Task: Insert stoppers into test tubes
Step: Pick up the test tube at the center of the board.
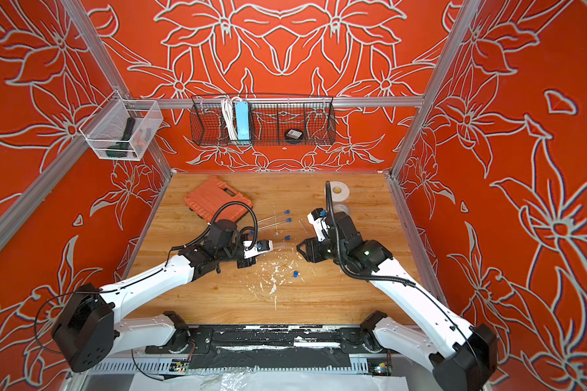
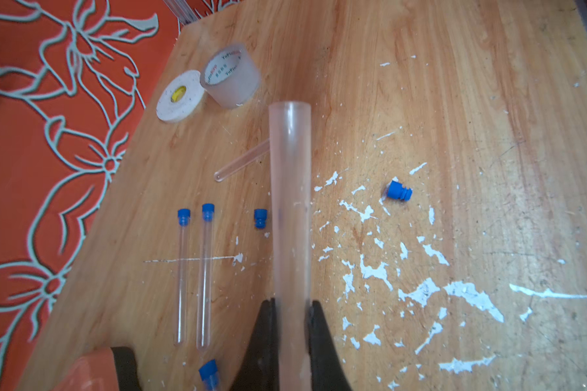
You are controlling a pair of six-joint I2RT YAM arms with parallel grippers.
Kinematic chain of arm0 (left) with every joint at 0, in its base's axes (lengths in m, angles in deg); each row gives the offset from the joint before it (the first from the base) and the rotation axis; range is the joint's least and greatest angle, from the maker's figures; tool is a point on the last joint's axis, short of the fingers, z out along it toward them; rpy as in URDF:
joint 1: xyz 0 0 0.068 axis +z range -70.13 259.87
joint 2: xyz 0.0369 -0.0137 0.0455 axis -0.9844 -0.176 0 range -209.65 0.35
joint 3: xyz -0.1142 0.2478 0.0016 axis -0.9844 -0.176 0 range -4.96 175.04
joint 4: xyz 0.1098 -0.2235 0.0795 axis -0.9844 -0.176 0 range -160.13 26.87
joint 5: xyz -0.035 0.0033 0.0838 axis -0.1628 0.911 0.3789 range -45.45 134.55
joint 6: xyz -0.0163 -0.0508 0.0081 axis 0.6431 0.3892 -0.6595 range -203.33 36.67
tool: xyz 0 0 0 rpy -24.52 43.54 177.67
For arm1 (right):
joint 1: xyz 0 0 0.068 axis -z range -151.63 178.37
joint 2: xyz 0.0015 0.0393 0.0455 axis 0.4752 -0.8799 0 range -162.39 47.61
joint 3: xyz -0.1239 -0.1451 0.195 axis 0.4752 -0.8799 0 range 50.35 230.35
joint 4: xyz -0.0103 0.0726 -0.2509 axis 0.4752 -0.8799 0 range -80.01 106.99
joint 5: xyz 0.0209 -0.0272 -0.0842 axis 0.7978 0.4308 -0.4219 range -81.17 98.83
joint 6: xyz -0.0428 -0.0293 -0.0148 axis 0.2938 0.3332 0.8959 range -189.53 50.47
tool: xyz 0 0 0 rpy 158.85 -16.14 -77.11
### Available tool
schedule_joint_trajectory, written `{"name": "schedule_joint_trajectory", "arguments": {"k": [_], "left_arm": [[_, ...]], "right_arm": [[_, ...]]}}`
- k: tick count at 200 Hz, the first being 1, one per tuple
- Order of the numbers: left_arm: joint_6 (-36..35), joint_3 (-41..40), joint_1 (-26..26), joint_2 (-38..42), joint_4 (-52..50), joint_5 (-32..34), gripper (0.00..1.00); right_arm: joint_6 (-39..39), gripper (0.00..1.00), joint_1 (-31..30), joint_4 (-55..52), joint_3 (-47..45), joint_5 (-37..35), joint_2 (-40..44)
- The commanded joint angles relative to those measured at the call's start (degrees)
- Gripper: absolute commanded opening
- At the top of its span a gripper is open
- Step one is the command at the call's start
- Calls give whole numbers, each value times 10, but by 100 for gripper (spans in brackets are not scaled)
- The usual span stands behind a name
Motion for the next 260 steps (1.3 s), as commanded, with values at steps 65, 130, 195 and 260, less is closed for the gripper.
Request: {"name": "schedule_joint_trajectory", "arguments": {"k": [65,130,195,260], "left_arm": [[-20,6,-6,5,3,-26,1],[-19,5,-6,14,3,-34,1],[-21,2,-6,20,4,-34,1],[-22,1,-5,22,4,-32,1]], "right_arm": [[-46,57,-4,63,49,104,-88],[-47,44,-32,57,79,82,-151],[-50,33,-46,68,88,88,-177],[-49,21,-48,63,91,85,-180]]}}
